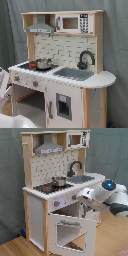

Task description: Play with the kitchen

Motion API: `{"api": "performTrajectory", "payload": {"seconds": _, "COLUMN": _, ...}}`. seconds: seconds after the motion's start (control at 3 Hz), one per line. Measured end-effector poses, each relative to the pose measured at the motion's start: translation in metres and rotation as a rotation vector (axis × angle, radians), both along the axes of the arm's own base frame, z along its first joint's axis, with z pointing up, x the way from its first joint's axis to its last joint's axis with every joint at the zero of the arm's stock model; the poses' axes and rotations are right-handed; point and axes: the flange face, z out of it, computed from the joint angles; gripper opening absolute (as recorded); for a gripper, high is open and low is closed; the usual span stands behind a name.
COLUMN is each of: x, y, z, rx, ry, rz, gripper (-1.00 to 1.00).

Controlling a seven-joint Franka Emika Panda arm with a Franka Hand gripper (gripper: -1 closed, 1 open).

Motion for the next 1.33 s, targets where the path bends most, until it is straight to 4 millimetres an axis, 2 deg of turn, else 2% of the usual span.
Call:
{"api": "performTrajectory", "payload": {"seconds": 0.67, "x": -0.031, "y": 0.01, "z": 0.023, "rx": -0.135, "ry": -0.131, "rz": -0.014, "gripper": 1.0}}
{"api": "performTrajectory", "payload": {"seconds": 1.33, "x": -0.063, "y": 0.03, "z": 0.04, "rx": -0.283, "ry": -0.306, "rz": -0.016, "gripper": 1.0}}
